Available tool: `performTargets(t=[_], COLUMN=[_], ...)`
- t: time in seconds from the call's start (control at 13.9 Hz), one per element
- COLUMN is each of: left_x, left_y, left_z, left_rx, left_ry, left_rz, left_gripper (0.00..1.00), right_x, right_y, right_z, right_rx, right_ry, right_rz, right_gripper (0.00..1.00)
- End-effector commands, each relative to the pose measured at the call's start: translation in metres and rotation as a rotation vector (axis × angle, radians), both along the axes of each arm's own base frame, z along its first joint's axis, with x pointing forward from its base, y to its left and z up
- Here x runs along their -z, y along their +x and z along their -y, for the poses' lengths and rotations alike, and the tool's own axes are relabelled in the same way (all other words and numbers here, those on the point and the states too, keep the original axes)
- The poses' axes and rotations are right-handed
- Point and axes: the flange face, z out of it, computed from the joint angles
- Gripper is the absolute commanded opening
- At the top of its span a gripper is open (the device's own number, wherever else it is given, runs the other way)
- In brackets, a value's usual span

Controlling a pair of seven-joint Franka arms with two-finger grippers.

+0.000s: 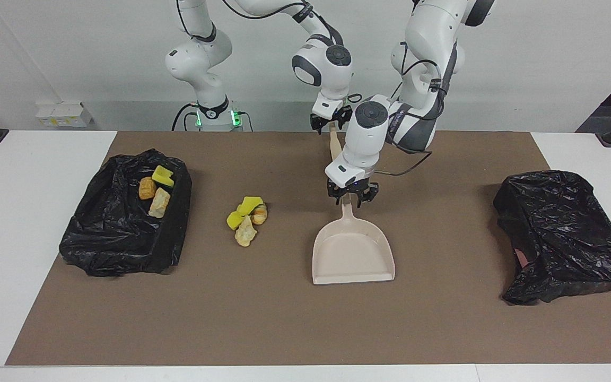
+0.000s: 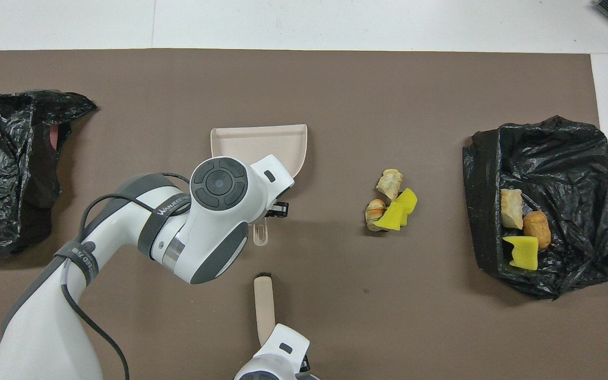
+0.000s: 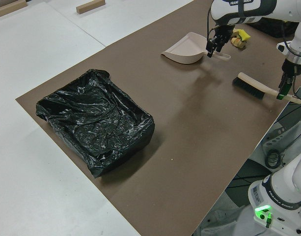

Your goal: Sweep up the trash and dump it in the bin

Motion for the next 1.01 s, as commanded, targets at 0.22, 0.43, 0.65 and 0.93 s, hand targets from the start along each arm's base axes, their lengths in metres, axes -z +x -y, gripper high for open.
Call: performTargets(t=[0.22, 0.43, 0.65, 0.93], left_x=[0.008, 0.008, 0.005, -0.033], left_y=[-0.005, -0.004, 0.004, 0.018], left_z=[-0.004, -0.006, -0.009, -0.036], left_rx=[-0.025, -0.01, 0.061, 0.339], left_ry=[0.007, 0.01, 0.011, 0.063], left_rz=[0.005, 0.002, 0.005, -0.01], left_gripper=[0.64, 0.08, 0.0, 0.0], right_x=[0.003, -0.005, -0.023, -0.073], right_y=[-0.002, 0.005, 0.025, 0.057], right_z=[0.003, -0.006, -0.005, 0.051], right_rx=[0.0, 0.013, 0.02, 0.045], right_ry=[0.031, 0.032, -0.006, -0.048], right_rz=[0.004, -0.006, -0.049, -0.059], right_gripper=[0.26, 0.0, 0.0, 0.0])
